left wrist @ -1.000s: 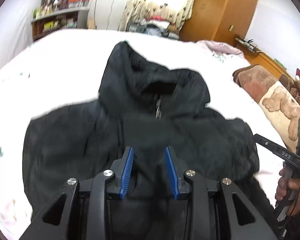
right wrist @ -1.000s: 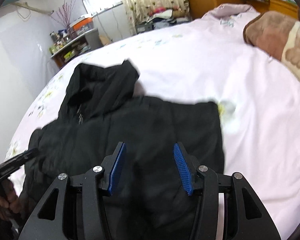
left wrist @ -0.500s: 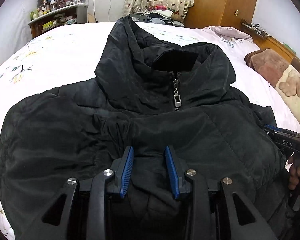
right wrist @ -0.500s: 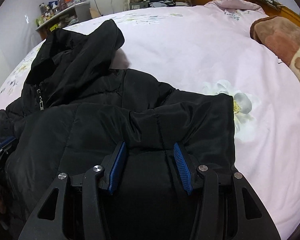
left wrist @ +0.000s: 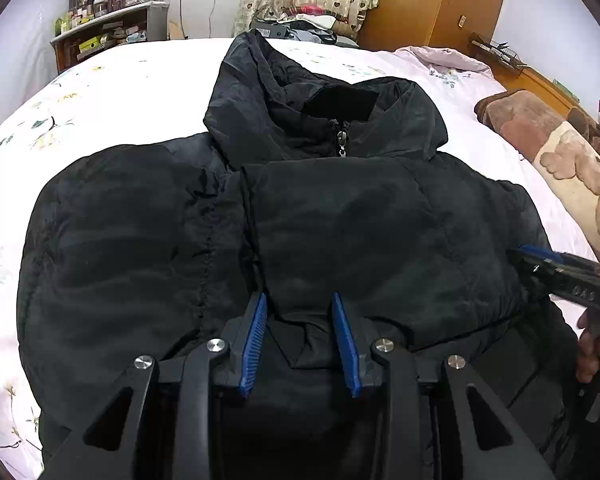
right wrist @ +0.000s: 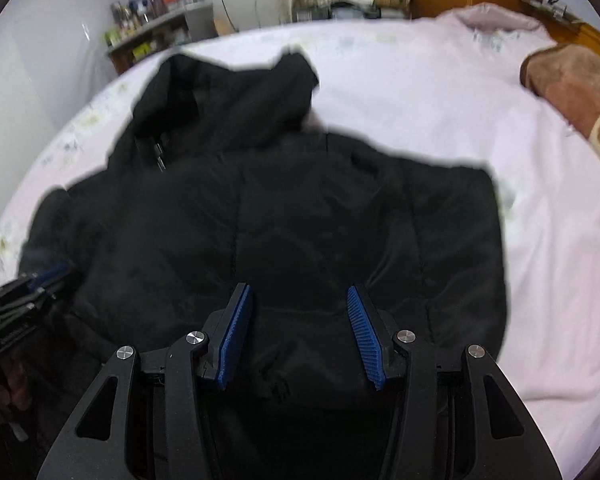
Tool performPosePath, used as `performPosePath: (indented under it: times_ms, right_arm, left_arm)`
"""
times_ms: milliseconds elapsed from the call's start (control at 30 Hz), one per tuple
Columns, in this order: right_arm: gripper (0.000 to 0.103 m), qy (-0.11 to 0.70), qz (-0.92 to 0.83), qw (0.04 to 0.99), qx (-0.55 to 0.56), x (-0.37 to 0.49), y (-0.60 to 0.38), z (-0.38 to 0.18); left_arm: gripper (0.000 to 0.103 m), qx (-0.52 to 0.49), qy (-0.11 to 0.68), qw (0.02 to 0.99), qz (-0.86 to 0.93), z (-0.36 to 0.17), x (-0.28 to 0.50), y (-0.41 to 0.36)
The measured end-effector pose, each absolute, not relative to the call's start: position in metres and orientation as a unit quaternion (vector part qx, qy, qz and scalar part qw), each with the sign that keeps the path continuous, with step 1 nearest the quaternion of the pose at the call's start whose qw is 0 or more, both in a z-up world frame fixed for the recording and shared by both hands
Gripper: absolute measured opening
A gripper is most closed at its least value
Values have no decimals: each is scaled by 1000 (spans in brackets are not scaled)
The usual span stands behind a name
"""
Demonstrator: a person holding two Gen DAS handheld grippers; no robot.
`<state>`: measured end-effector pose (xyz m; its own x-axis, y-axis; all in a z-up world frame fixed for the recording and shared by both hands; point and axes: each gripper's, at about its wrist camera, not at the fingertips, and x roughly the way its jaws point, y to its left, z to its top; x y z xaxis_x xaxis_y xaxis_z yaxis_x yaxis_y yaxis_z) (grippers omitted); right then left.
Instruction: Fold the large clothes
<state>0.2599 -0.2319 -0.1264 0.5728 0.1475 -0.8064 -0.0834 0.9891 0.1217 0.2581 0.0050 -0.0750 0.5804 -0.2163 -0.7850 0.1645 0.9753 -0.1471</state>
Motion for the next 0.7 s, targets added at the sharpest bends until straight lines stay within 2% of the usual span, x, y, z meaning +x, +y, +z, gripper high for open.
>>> performPosePath:
  times_ms: [200,467,700]
  right_arm:
    - [50,464,65,883,31,260,-234,-120]
    - [50,431,84,897,51,264,-233,-76]
    - [50,419,96,901,64,316,-224,-55]
  left_arm:
    - [37,-30,451,885,-114,-58,254,9]
    - [37,-37,414,898,-141,-10,260,21]
    - [61,-43,397,909,-119,16,326,35]
